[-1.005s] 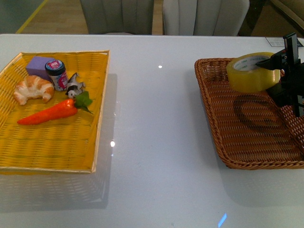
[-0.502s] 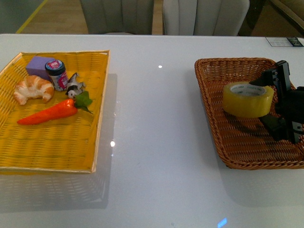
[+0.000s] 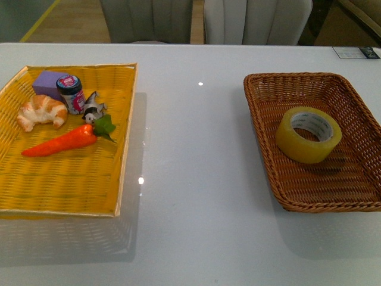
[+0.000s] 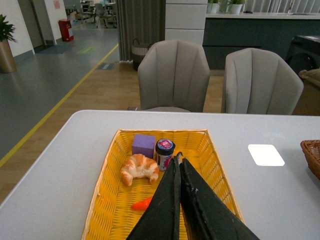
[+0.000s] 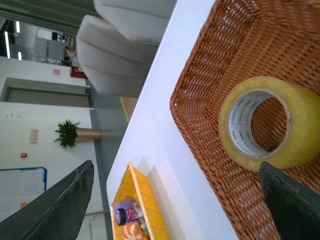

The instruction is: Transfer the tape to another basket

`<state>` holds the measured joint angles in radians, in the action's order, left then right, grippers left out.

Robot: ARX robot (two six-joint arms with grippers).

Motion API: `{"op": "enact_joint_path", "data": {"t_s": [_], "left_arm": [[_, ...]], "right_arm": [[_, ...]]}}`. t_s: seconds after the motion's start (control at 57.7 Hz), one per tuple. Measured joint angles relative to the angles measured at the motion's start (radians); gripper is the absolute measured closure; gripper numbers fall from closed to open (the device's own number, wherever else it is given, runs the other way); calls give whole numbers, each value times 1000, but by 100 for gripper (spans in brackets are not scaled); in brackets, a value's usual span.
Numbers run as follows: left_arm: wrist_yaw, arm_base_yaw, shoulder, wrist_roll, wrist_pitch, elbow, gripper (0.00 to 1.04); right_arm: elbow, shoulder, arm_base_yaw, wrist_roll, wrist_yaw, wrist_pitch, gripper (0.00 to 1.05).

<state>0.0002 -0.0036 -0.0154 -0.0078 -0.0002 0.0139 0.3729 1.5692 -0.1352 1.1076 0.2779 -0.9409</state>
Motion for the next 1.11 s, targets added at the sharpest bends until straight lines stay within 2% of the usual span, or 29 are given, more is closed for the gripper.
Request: {"op": "enact_joint_path", "data": {"t_s": [0.104, 0.173, 0.26, 0.346, 0.398, 0.433, 0.624, 1.109], "left_arm": [[0, 0, 0, 0, 0, 0, 103], [0, 0, 0, 0, 0, 0, 103], [0, 0, 0, 0, 0, 0, 103], [0, 0, 0, 0, 0, 0, 103], [0, 0, 0, 0, 0, 0, 103], [0, 0, 0, 0, 0, 0, 103], [0, 0, 0, 0, 0, 0, 103], [0, 0, 0, 0, 0, 0, 103]], "right_arm": [[-93, -245, -7, -63, -8, 116, 10], [-180, -379, 17, -338, -137, 6, 23], [-222, -464, 33, -689, -183, -15, 39], [-276, -480, 49, -930, -193, -48, 55], [-300, -506, 70, -995, -220, -21, 63], [-311, -538, 99, -1026, -264, 3, 70], [-340, -700, 130, -1084, -275, 120, 103], [-350, -1076, 132, -1101, -277, 454, 103]]}}
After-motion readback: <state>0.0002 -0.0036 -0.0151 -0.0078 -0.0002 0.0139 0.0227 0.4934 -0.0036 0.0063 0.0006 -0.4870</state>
